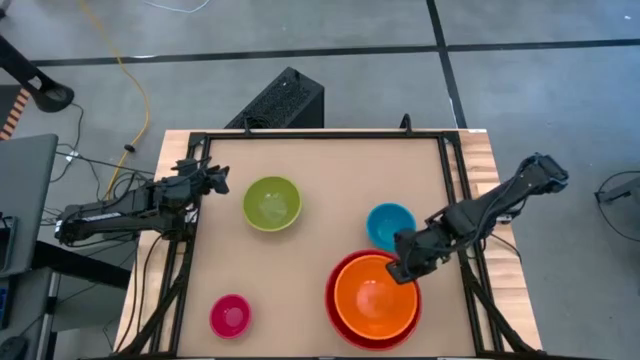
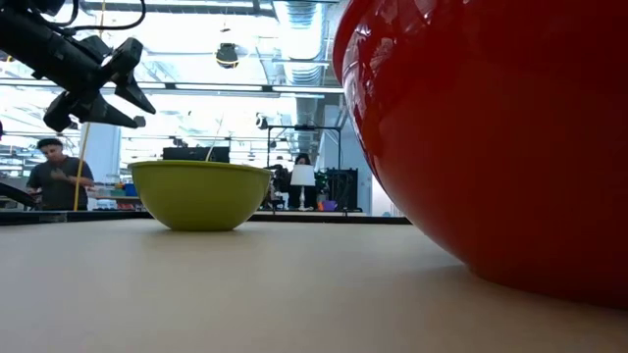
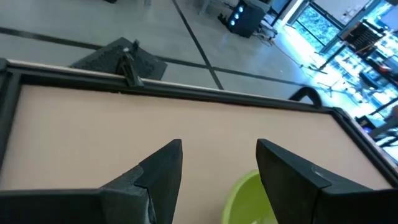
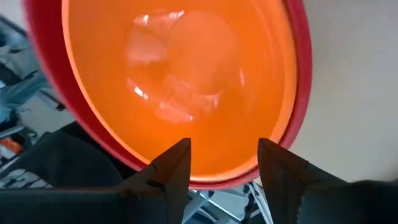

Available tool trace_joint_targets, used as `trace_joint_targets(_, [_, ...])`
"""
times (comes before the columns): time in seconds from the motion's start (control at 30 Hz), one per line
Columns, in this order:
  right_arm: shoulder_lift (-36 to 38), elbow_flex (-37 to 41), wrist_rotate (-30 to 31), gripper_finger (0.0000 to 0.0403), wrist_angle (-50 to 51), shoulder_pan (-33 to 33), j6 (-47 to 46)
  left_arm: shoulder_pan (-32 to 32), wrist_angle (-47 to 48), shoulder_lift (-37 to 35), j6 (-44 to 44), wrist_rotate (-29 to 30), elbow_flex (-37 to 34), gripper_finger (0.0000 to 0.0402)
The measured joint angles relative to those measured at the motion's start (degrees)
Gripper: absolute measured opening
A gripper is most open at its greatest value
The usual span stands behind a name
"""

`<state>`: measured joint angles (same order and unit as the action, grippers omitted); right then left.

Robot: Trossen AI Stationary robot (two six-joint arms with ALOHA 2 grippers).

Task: Nest bowls inside each other by size order
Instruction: Stack the orange bowl on the red bowl, then stack the green bowl on the orange bowl

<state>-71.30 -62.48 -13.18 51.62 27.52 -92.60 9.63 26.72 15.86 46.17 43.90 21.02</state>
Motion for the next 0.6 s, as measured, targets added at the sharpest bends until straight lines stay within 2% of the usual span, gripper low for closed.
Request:
trace_joint_targets(0.13, [1.0,0.0,3.5,0.0187,-1.1,-3.2,6.7,0.0,0.0,0.0,0.7,-1.6,0.0,0.0194])
trace_joint_targets(0.23, [0.6,0.0,10.8,0.0187,-6.0,-7.5,15.4,0.0,0.0,0.0,1.6,-2.4,0.0,0.0194])
trace_joint_targets(0.3, [-0.4,0.0,15.2,0.0187,-12.3,-11.1,22.5,0.0,0.0,0.0,2.2,-2.8,0.0,0.0194])
trace_joint_targets(0.43, [-4.7,0.0,20.4,0.0187,-28.6,-18.9,39.1,0.0,0.0,0.0,4.1,-3.4,0.0,0.0194])
trace_joint_targets(0.5, [-7.8,0.0,21.1,0.0187,-36.7,-22.7,45.8,0.0,0.0,0.2,5.4,-3.2,0.0,0.0194])
trace_joint_targets(0.6, [-13.6,-0.1,19.2,0.0187,-48.2,-28.4,49.0,0.0,0.0,0.3,7.1,-3.2,0.0,0.0194])
